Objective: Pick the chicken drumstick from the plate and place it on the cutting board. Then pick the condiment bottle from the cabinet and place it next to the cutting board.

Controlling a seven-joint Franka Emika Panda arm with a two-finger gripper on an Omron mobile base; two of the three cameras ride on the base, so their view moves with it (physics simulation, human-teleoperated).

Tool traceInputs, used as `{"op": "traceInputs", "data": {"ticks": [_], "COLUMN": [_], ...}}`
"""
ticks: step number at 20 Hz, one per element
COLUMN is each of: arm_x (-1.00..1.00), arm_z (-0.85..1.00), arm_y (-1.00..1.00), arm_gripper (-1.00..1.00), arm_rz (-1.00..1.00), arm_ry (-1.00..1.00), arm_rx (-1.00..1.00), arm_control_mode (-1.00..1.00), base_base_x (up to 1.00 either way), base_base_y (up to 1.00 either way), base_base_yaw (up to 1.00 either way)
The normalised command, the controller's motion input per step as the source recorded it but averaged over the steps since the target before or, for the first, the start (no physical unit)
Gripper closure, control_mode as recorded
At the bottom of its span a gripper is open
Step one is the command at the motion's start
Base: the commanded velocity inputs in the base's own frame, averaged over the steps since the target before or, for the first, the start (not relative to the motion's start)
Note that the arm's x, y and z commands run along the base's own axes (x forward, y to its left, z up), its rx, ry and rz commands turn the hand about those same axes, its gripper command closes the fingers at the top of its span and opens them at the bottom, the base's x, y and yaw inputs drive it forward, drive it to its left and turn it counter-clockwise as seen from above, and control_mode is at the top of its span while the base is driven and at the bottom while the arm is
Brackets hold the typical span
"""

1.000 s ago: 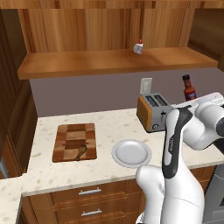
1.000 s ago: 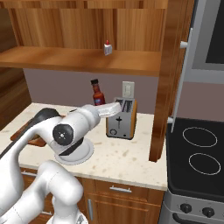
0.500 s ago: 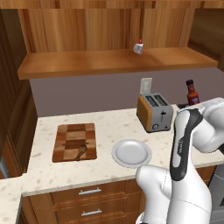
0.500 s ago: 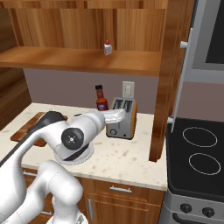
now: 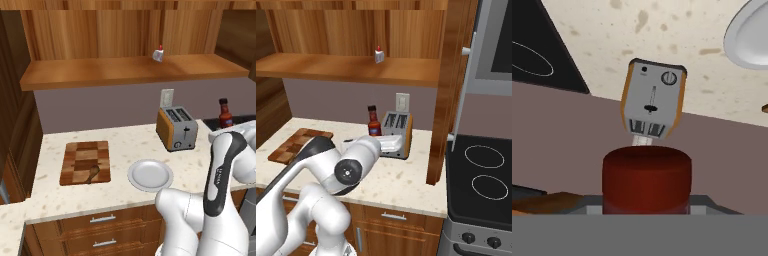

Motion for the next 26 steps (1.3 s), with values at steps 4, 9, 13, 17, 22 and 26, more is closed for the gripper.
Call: {"op": "traceInputs", "data": {"ticks": [4, 9, 13, 17, 22, 26], "arm_x": [-0.24, -0.20, -0.12, -0.01, 0.00, 0.00], "arm_z": [-0.12, -0.21, -0.22, -0.20, -0.22, -0.21], "arm_y": [0.00, 0.00, 0.00, 0.00, 0.00, 0.01], "arm_gripper": [1.00, 1.00, 1.00, 1.00, 1.00, 1.00], "arm_rz": [0.00, 0.00, 0.00, 0.00, 0.00, 0.00], "arm_ry": [0.01, 0.00, 0.00, 0.00, 0.00, 0.00], "arm_rx": [0.14, 0.09, 0.04, 0.03, 0.01, 0.01], "arm_control_mode": [-1.00, -1.00, -1.00, -1.00, -1.00, -1.00], "base_base_x": [0.00, 0.00, 0.00, 0.00, 0.00, 0.00], "base_base_y": [0.00, 0.00, 0.00, 0.00, 0.00, 0.00], "base_base_yaw": [0.00, 0.00, 0.00, 0.00, 0.00, 0.00]}}
